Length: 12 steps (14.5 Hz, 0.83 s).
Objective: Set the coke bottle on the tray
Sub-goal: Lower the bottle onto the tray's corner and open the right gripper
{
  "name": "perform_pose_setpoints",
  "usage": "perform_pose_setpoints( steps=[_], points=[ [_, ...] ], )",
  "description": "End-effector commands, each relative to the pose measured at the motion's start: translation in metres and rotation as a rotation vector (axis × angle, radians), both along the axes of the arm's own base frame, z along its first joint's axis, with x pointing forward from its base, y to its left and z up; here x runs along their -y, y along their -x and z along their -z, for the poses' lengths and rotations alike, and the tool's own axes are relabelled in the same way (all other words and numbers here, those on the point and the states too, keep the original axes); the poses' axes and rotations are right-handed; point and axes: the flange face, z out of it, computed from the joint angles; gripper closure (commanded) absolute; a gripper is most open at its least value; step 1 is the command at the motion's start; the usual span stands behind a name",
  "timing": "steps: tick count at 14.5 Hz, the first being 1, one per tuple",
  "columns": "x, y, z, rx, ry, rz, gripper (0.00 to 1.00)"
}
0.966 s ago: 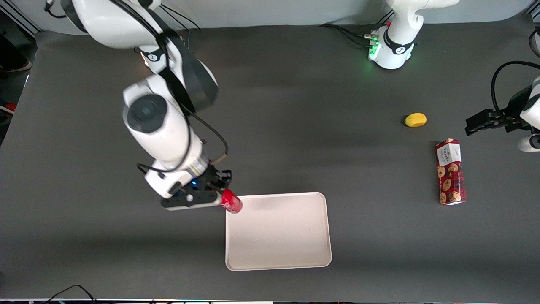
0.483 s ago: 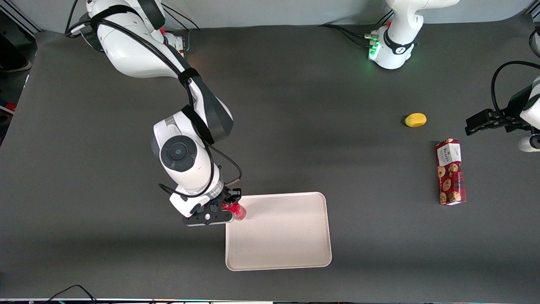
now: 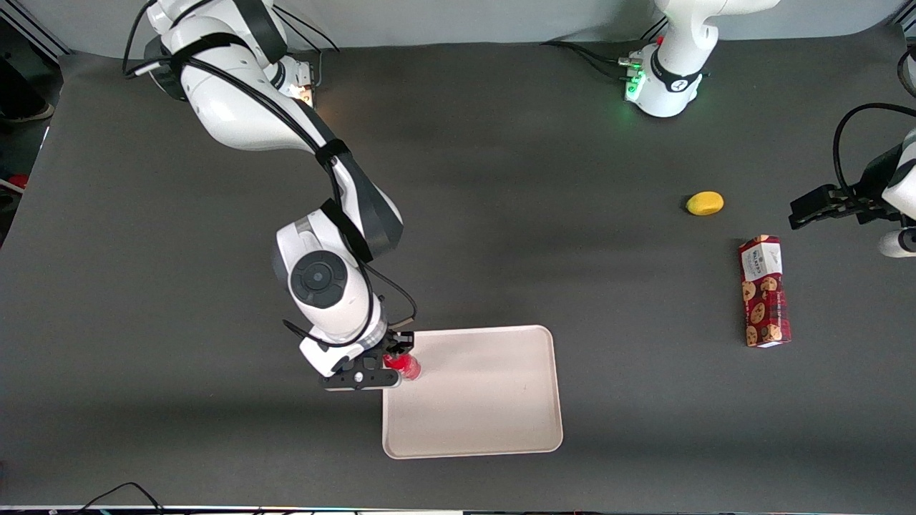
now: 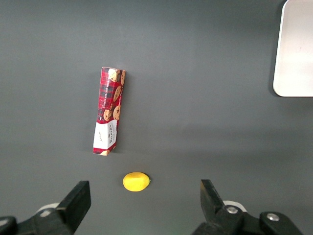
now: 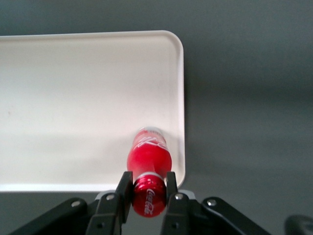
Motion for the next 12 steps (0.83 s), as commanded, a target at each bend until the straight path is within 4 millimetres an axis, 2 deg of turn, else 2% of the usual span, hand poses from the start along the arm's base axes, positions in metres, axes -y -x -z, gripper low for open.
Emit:
perform_pose_setpoints(
  steps=[1, 2, 3, 4, 7, 8, 10, 12],
  points=[
    [-0.009, 0.001, 0.002, 0.012, 0.006, 0.031, 1.0],
    [-0.008, 0.0, 0.003, 0.013, 0.004, 0.032, 0.58],
    [-0.008, 0.0, 0.006, 0.015, 0.004, 0.031, 0.09],
    [-0.008, 0.0, 0.008, 0.013, 0.007, 0.031, 0.0],
    [-0.009, 0.001, -0.002, 0.023, 0.002, 0.031, 0.0],
    [-0.007, 0.001, -0.011, 0.024, 0.002, 0.034, 0.0],
    [-0.007, 0.004, -0.047, 0.06, -0.018, 0.032, 0.0],
    [-0.003, 0.01, -0.07, 0.042, -0.007, 0.037, 0.0]
  ],
)
